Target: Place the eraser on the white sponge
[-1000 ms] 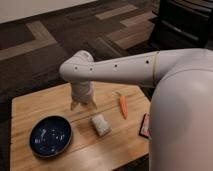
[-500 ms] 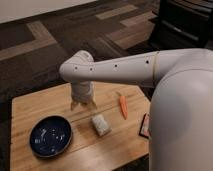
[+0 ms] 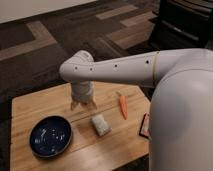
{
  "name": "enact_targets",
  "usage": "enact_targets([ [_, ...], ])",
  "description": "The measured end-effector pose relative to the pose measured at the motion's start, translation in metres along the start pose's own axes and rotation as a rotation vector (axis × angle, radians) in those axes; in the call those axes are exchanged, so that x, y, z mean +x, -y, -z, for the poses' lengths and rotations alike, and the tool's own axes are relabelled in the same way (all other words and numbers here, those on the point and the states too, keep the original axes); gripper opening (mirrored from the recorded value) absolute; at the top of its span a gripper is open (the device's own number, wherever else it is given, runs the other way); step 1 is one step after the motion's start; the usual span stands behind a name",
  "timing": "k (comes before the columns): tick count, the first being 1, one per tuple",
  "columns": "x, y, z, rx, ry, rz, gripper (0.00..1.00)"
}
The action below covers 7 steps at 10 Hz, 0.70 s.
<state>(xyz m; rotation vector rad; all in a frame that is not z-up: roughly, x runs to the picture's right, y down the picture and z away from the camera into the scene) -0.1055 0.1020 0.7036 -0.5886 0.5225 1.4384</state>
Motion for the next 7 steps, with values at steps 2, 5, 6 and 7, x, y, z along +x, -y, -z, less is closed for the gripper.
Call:
enact_targets([
  [2,0.0,0.0,0.0,0.0,0.0,0.0,0.65],
  [5,0.0,0.0,0.0001,0.0,0.0,0.0,0.65],
  [6,0.0,0.0,0.0,0.0,0.0,0.0,0.65],
  [7,0.0011,0.0022,-0.0003,-0.002,-0.001,-0.009,0.65],
])
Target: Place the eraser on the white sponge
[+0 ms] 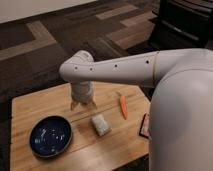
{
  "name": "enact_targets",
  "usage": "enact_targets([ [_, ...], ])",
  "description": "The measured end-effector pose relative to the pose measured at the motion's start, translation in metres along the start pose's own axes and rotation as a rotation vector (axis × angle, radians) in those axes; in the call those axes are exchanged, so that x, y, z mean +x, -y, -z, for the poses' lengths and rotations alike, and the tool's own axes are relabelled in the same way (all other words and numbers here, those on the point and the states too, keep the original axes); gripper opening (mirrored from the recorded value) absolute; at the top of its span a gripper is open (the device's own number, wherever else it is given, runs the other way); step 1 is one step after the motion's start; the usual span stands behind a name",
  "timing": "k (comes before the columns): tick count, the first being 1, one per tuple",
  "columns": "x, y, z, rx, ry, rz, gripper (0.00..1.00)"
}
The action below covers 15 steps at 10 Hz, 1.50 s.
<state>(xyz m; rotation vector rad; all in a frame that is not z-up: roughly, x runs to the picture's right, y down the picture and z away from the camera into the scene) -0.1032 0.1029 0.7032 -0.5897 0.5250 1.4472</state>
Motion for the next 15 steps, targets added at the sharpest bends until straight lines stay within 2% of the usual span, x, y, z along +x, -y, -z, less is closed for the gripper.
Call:
enact_targets([
  [3,0.014,0.043,-0.003,-0.012,-0.032,-0.104,0.65],
  [4,0.02,0.064,-0.003,-0.025,-0.047,-0.126,0.65],
  [5,0.026,0.092,-0.002,-0.017,-0.057,-0.142,0.65],
  [6,0.033,0.124,0.001,0.014,-0.067,-0.152,0.65],
  [7,0.042,0.169,0.008,0.059,-0.07,-0.187,0.65],
  [8,0.045,0.191,0.017,0.081,-0.05,-0.218,0.65],
  [12,0.045,0.19,0.017,0.083,-0.049,-0.218,0.65],
  [13,0.05,0.194,0.014,0.096,-0.061,-0.23,0.65],
  [14,0.062,0.214,0.008,0.132,-0.073,-0.26,0.65],
  [15,0.072,0.228,0.001,0.147,-0.076,-0.278,0.65],
])
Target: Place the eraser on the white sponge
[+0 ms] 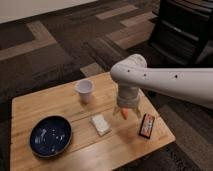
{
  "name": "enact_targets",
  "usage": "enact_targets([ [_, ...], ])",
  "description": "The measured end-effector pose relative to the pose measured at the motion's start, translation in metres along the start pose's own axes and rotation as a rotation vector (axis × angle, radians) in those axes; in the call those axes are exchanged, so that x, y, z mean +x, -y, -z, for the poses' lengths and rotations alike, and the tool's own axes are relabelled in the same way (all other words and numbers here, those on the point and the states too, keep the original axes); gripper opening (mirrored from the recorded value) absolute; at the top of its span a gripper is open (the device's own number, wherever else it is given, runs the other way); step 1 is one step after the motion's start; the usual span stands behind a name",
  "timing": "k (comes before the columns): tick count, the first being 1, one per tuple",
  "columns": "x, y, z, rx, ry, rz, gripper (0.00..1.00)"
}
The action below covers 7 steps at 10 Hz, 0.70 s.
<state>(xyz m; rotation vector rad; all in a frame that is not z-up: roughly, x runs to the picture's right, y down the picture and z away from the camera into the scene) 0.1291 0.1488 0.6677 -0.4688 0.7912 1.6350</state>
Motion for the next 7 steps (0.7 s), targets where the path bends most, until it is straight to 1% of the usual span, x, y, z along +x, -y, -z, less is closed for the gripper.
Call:
enact_targets([
  [1,0.002,0.019,-0.012,0.005,0.006,-0.02,0.65],
  [2,0.001,0.035,-0.023,-0.002,0.011,-0.028,0.65],
  [3,-0.004,0.051,-0.036,-0.02,0.016,-0.023,0.65],
  [4,-0.01,0.061,-0.045,-0.029,0.021,-0.015,0.65],
  [5,-0.019,0.073,-0.057,-0.03,0.03,-0.006,0.65],
  [6,-0.025,0.079,-0.067,-0.039,0.034,0.005,0.65],
  [7,-0.035,0.077,-0.08,-0.062,0.042,0.02,0.65],
])
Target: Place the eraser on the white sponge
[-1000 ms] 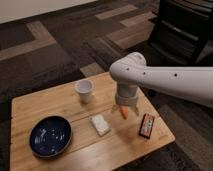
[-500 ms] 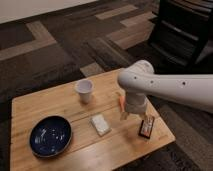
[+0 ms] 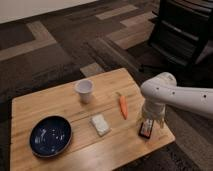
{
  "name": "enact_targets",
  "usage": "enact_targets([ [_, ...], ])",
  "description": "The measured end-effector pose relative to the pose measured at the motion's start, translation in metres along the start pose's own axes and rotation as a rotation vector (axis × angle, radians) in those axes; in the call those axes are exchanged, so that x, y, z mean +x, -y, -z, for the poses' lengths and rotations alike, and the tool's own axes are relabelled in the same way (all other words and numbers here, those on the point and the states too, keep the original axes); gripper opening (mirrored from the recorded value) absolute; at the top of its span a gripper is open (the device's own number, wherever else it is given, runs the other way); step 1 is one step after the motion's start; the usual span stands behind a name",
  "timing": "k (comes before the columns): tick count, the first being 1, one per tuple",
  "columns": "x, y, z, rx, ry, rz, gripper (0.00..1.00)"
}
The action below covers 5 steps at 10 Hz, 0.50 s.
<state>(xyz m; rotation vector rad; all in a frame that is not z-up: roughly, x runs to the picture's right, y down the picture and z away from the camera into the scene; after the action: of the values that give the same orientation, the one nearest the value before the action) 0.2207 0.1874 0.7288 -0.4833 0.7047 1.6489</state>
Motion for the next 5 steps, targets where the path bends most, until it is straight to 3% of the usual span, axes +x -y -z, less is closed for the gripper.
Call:
enact_targets([
  [5,-0.027,-0.007,-0.037,-0.051,0.003,0.026,0.65],
])
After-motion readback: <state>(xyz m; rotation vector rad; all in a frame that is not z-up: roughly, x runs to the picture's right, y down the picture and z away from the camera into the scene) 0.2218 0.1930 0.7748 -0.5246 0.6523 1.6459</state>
